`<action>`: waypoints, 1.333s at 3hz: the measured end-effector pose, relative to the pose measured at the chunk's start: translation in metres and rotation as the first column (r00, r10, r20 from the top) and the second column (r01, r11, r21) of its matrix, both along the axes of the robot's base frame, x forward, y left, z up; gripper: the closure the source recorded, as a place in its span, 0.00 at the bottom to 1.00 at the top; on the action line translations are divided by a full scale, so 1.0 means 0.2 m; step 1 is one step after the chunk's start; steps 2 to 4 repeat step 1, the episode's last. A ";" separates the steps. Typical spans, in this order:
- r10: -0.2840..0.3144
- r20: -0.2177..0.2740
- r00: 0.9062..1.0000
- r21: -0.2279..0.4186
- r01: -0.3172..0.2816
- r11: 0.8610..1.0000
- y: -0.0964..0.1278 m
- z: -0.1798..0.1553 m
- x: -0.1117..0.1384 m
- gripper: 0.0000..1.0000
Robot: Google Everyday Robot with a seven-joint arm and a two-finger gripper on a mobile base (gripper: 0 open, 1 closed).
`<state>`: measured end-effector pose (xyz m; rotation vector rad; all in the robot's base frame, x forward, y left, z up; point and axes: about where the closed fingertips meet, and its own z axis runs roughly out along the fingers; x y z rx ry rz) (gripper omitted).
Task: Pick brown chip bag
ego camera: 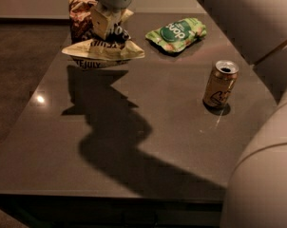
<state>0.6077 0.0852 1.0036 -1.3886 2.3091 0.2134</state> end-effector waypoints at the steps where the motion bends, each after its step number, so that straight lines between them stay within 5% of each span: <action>1: 0.002 0.001 1.000 0.001 -0.002 1.000 0.00 0.00 0.00 1.00; 4: 0.002 0.001 1.000 0.001 -0.002 1.000 0.00 0.00 0.00 1.00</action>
Offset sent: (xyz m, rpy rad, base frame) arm 0.0000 0.0000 0.0000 0.0000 0.0000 0.0000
